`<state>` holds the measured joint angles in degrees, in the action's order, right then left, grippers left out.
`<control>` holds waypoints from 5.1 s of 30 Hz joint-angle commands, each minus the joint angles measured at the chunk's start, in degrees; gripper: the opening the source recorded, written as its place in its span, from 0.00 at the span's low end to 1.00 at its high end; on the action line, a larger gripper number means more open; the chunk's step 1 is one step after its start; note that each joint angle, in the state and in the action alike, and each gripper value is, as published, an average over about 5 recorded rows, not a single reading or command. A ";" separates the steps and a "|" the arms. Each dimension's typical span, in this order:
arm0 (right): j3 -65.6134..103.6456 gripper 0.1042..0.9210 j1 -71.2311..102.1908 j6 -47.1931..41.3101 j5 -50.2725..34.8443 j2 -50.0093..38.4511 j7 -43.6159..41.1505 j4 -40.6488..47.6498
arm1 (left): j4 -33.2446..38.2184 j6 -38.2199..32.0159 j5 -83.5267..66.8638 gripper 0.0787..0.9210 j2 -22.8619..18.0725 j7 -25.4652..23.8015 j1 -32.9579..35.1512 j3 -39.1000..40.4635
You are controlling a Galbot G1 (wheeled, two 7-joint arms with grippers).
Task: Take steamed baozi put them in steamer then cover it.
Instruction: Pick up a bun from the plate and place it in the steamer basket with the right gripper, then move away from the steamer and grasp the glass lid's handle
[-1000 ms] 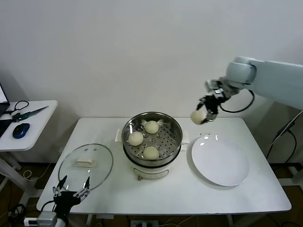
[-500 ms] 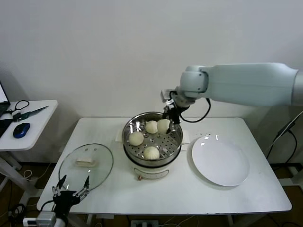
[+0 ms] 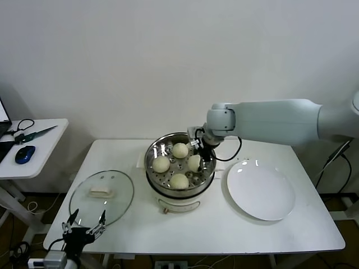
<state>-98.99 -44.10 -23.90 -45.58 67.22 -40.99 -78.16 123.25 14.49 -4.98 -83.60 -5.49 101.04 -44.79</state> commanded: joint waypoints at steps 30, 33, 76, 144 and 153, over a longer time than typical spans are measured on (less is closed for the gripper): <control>38.34 0.88 15.05 8.69 -9.14 -22.23 21.52 0.91 | 1.42 0.20 -1.17 0.88 1.09 0.17 -0.74 -0.28; 50.98 0.88 25.83 10.52 -5.09 -27.15 30.04 -0.69 | 1.10 -0.48 -0.27 0.88 1.68 0.36 -1.68 -0.10; 139.62 0.88 136.71 48.58 27.66 2.81 38.29 -16.16 | -20.29 -18.25 81.61 0.88 12.15 30.20 -6.51 2.58; 141.39 0.88 141.74 46.98 29.42 8.71 38.17 -26.39 | -49.25 -18.80 85.85 0.61 13.74 29.37 -29.12 10.42; 141.55 0.88 141.80 46.81 29.62 8.66 38.05 -27.17 | -49.58 -18.65 85.69 0.30 13.62 29.45 -29.39 10.23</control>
<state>42.51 97.66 23.05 -16.00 75.85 -2.90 -104.96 74.14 -3.94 80.94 -69.96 23.76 71.86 -34.44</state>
